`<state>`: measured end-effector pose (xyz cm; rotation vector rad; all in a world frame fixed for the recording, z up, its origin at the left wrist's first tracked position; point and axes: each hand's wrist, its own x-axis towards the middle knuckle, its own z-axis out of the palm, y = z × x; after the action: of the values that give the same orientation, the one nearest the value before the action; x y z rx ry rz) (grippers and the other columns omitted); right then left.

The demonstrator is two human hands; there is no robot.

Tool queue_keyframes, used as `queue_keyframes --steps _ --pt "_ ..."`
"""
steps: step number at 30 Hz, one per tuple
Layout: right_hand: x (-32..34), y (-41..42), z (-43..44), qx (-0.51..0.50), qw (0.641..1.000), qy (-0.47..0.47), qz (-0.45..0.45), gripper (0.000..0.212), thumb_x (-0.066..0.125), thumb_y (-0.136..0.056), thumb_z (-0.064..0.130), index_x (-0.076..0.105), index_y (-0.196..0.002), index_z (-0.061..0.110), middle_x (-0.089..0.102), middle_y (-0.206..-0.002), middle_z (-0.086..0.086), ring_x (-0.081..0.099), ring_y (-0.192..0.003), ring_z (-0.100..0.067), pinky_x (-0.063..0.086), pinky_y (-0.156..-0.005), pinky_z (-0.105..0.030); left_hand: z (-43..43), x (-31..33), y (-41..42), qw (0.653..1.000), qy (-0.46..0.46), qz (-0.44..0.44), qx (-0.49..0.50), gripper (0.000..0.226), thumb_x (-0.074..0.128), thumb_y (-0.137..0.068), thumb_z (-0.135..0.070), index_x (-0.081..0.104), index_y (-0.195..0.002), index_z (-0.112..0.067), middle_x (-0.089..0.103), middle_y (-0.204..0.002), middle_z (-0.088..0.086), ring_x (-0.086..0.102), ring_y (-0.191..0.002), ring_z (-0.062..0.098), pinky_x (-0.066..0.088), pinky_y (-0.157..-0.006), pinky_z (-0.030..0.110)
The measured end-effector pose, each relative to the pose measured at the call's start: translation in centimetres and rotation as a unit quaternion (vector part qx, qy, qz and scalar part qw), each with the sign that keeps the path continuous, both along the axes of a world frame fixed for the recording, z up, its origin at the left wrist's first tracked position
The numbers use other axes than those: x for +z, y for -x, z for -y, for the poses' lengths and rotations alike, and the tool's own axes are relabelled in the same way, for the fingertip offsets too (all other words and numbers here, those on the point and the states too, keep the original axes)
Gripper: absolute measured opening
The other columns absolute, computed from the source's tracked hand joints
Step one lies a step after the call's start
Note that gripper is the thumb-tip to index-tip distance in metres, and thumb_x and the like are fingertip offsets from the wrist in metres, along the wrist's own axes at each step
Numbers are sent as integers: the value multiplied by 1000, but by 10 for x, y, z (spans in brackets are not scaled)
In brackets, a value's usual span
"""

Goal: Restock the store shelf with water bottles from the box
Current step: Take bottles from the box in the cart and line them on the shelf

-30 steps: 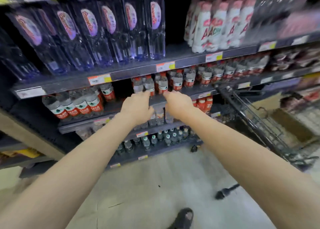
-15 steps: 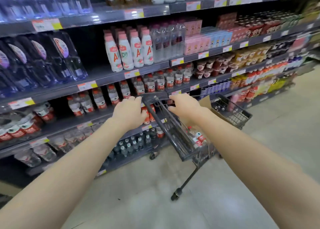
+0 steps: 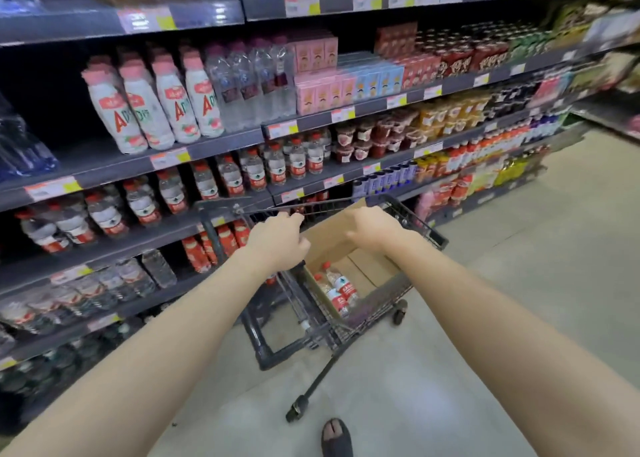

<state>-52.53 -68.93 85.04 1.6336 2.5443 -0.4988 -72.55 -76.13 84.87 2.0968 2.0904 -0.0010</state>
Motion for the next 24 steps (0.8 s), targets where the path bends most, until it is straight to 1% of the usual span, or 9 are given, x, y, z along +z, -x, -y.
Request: queue_keyframes --steps 3,5,7,9,12,15,17,20,24 --pt "-28 -7 -49 -7 999 32 18 49 54 -101 34 54 -144 10 64 -135 -11 65 -116 -30 57 -93 -43 -53 -26 -8 999 26 26 12 54 44 -107 -40 41 -155 -18 51 -146 12 66 -95 28 57 -76 40" --pt "-49 -9 -86 -11 998 45 33 48 56 -99 38 59 -137 9 66 -133 -11 64 -117 -31 56 -96 -46 -90 -46 -10 998 39 53 23 52 46 -105 -40 44 -152 -18 54 -142 10 65 -106 30 58 -84 44" --pt "-67 -10 -121 -10 997 55 49 51 58 -97 39 59 -138 8 64 -134 -12 62 -120 -32 54 -99 -46 -124 -65 -12 994 57 87 37 55 48 -104 -39 42 -155 -19 57 -141 9 62 -119 31 56 -94 47" --pt "-84 -8 -153 -6 996 70 61 53 59 -96 42 58 -138 10 64 -132 -12 62 -119 -32 54 -98 -44 -149 -81 -14 989 69 115 59 58 49 -103 -38 40 -157 -19 58 -142 9 61 -124 32 54 -99 47" --pt "-110 -3 -194 10 992 95 78 45 60 -94 44 64 -129 15 69 -124 -9 66 -109 -31 56 -92 -41 -181 -106 -14 987 77 108 89 56 51 -101 -39 45 -151 -17 57 -143 12 61 -123 36 54 -97 48" --pt "-131 0 -224 30 989 122 83 39 59 -95 36 64 -126 12 69 -120 -9 66 -105 -32 57 -88 -39 -208 -134 -15 982 118 101 112 57 53 -99 -41 45 -149 -15 58 -137 14 61 -121 37 54 -95 46" --pt "-148 2 -242 38 985 138 99 33 58 -97 32 63 -121 9 67 -114 -10 66 -102 -31 56 -83 -36 -221 -155 -20 972 145 128 137 58 54 -98 -41 47 -148 -13 59 -138 14 61 -122 35 54 -97 45" --pt "-185 7 -273 55 979 165 107 31 57 -98 32 64 -117 8 69 -112 -11 66 -97 -31 54 -79 -35 -237 -191 -32 942 182 209 187 57 55 -98 -38 49 -148 -12 60 -141 14 61 -126 33 53 -103 43" --pt "-243 15 -310 95 965 210 128 23 57 -98 30 64 -107 10 69 -117 -13 65 -103 -33 48 -77 -32 -254 -252 -45 910 214 242 259 53 51 -97 -52 58 -136 -17 69 -128 13 67 -116 35 56 -95 41"
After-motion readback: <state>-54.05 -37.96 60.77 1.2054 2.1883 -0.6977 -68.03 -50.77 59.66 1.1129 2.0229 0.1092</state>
